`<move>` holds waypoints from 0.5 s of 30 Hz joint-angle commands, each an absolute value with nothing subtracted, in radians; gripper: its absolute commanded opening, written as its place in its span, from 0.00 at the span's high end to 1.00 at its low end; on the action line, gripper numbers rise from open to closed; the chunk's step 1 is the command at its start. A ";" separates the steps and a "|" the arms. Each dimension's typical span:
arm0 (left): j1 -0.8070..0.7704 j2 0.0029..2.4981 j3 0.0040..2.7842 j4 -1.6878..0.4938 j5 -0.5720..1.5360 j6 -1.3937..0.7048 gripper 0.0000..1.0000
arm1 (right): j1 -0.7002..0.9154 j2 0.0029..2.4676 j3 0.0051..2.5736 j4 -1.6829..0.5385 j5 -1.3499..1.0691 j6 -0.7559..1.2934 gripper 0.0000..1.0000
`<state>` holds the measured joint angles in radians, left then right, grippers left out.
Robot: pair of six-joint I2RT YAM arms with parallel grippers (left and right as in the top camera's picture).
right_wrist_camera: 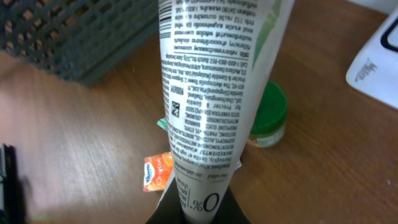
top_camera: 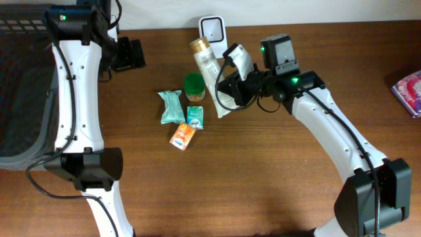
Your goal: Scan the item barcode
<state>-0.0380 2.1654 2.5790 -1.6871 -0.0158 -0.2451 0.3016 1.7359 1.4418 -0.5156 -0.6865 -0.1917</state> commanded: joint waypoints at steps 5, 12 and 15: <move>-0.036 2.149 2.585 -1.688 -0.023 -0.233 0.01 | 0.206 1.695 1.465 -0.505 -0.928 -0.084 0.96; -0.036 2.149 2.585 -1.688 -0.023 -0.233 0.01 | 0.200 1.697 1.464 -0.505 -0.932 -0.008 0.96; -0.036 2.149 2.585 -1.688 -0.023 -0.233 0.01 | 0.200 1.697 1.464 -0.522 -0.931 -0.006 0.96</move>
<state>-0.0380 2.1654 2.5790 -1.6871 -0.0158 -0.2451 0.2005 1.7359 1.4418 -0.5228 -0.8818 -0.0113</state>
